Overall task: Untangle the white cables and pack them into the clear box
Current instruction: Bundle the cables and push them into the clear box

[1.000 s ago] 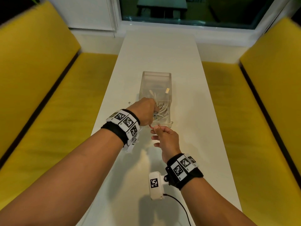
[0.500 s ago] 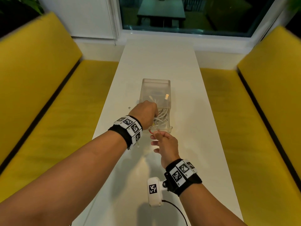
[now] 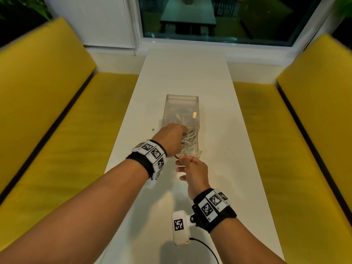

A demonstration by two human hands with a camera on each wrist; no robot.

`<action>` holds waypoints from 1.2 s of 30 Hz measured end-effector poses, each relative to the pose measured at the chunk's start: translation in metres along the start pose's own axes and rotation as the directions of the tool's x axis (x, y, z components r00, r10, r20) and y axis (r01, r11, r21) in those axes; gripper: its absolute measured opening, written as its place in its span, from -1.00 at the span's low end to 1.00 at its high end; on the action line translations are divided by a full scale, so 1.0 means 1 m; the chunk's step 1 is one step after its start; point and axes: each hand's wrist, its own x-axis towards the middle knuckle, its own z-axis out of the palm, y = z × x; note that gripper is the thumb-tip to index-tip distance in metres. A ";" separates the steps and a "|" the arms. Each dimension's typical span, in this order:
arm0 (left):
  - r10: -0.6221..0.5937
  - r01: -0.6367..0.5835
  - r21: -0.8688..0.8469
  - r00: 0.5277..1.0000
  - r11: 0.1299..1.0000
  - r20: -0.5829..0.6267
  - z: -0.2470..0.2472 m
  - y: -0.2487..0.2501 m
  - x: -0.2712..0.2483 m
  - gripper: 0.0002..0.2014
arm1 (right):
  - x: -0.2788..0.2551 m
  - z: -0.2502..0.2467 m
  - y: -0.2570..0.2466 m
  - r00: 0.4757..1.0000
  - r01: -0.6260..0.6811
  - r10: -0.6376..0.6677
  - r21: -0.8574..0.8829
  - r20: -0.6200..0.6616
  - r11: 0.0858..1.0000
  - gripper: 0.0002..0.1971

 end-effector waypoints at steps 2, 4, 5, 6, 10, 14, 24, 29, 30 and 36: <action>0.031 -0.025 -0.079 0.997 0.997 0.077 -0.006 -0.006 -0.008 -0.74 | 0.000 0.000 0.000 1.000 -0.007 0.007 0.016 0.009 1.000 -0.93; 0.035 -0.030 -0.061 0.996 0.998 0.082 -0.007 -0.014 -0.014 -0.76 | -0.002 0.002 0.002 1.000 -0.008 0.007 0.028 0.025 1.000 -0.93; 0.024 -0.024 0.000 0.997 1.000 0.076 -0.005 -0.018 -0.015 -0.76 | -0.004 0.003 0.003 1.000 -0.008 0.007 0.029 0.030 1.000 -0.91; 0.013 -0.016 0.047 0.998 0.999 0.067 -0.002 -0.020 -0.015 -0.79 | -0.005 0.004 0.005 0.999 -0.010 0.009 0.025 0.031 1.000 -0.90; 0.004 -0.004 -0.059 1.000 0.998 -0.009 0.003 -0.017 -0.012 -0.82 | -0.007 0.006 0.005 1.000 -0.010 0.010 0.031 0.018 0.999 -0.90; -0.078 0.073 -0.089 0.996 0.993 -0.052 0.004 -0.009 -0.008 -0.76 | -0.006 0.007 0.004 1.000 -0.004 0.004 0.033 0.013 0.999 -0.92; -0.154 0.156 0.006 0.981 0.988 -0.121 0.013 0.018 0.010 -0.76 | -0.002 0.004 0.001 1.000 0.009 -0.009 0.025 0.014 1.000 -0.89; -0.115 0.113 -0.053 0.992 0.992 -0.043 0.007 0.008 0.008 -0.76 | 0.002 0.000 0.000 1.000 -0.013 0.013 0.061 0.011 0.998 -0.91; -0.091 0.091 -0.033 0.996 0.995 0.001 0.004 0.006 0.004 -0.78 | 0.002 0.000 0.000 1.000 -0.019 0.018 0.070 0.015 0.997 -0.92; -0.174 0.150 0.200 0.979 0.968 0.105 -0.013 -0.004 -0.014 -0.62 | 0.001 -0.001 -0.001 0.999 -0.027 0.024 0.089 0.032 0.996 -0.92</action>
